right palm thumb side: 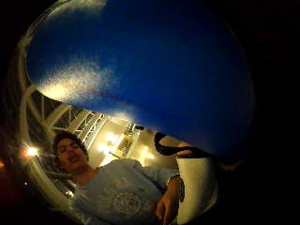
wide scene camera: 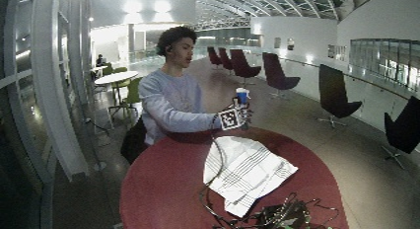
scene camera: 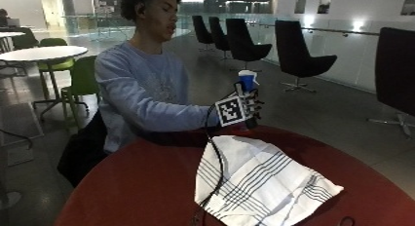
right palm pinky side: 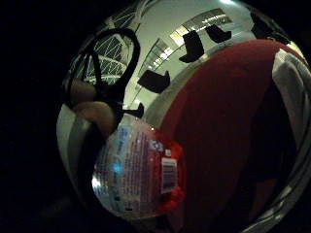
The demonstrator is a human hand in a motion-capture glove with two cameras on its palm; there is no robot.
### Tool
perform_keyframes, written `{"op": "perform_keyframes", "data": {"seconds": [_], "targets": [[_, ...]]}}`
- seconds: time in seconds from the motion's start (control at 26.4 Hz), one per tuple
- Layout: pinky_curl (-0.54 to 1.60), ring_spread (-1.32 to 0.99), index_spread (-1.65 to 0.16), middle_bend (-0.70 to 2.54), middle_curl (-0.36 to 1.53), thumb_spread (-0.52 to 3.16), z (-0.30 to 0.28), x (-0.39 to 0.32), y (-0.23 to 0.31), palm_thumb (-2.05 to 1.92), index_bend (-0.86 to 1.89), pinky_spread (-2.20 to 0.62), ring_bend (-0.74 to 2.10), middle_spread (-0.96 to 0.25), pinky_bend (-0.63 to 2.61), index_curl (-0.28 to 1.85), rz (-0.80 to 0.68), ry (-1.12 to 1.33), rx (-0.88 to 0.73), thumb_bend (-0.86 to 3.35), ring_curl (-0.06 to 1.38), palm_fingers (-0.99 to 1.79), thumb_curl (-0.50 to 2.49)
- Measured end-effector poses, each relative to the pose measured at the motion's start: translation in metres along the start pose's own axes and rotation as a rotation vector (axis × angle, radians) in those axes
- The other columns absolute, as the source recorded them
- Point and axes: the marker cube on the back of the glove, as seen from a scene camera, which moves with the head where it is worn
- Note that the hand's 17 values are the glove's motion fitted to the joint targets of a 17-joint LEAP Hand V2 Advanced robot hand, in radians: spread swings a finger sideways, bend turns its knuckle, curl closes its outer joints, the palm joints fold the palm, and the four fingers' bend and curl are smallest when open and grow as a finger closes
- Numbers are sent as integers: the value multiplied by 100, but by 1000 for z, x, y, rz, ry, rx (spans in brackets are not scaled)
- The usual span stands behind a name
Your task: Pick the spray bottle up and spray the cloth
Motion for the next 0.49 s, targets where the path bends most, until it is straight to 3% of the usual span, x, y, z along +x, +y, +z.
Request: {"op": "perform_keyframes", "data": {"seconds": [0.27,0.49], "targets": [[37,-5,-23,39,47,101,0,5,-2,80,13,8,50,-7,24,35,-10,52,50,-3,39,110,50],[39,-7,-26,29,45,104,-54,-7,25,73,10,10,42,-7,28,34,-22,131,64,-4,39,86,46]]}}
